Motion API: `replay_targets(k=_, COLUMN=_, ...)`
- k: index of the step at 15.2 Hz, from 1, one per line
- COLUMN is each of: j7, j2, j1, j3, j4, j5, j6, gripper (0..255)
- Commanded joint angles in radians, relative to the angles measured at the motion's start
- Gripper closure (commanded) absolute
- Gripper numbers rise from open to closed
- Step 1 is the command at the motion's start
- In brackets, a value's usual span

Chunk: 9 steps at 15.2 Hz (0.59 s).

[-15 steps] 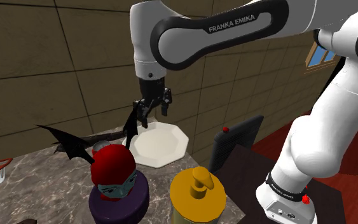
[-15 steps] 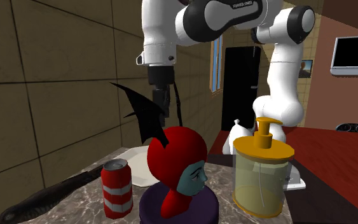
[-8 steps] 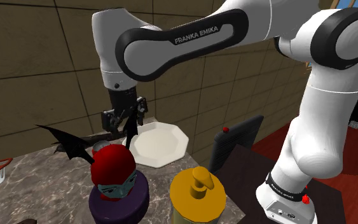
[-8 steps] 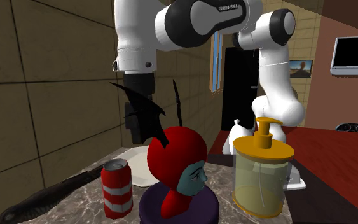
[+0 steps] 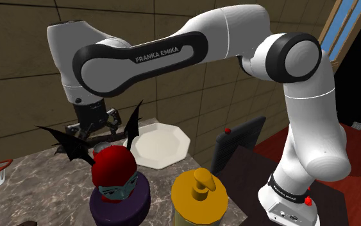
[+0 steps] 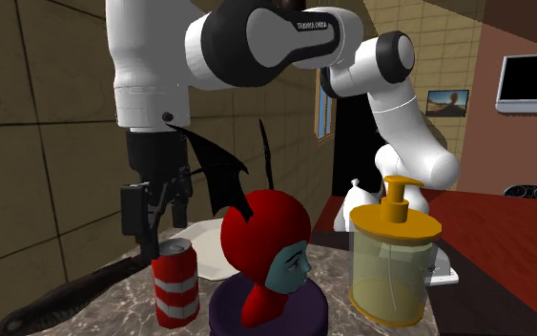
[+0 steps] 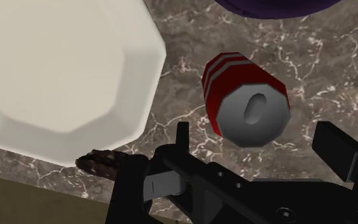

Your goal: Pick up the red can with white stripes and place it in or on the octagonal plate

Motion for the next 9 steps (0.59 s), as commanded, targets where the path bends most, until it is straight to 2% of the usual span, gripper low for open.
replay_targets(k=1, j7=0.006, j2=0.012, j1=0.004, j3=-0.002, j4=-0.004, j5=-0.005, j6=0.017, gripper=0)
replay_targets(k=6, j7=0.011, j2=0.022, j1=0.001, j3=-0.006, j4=-0.057, j5=-0.012, j6=0.078, gripper=0)
replay_targets(k=9, j7=0.012, j2=0.024, j1=0.000, j3=-0.006, j4=-0.062, j5=-0.012, j6=0.085, gripper=0)
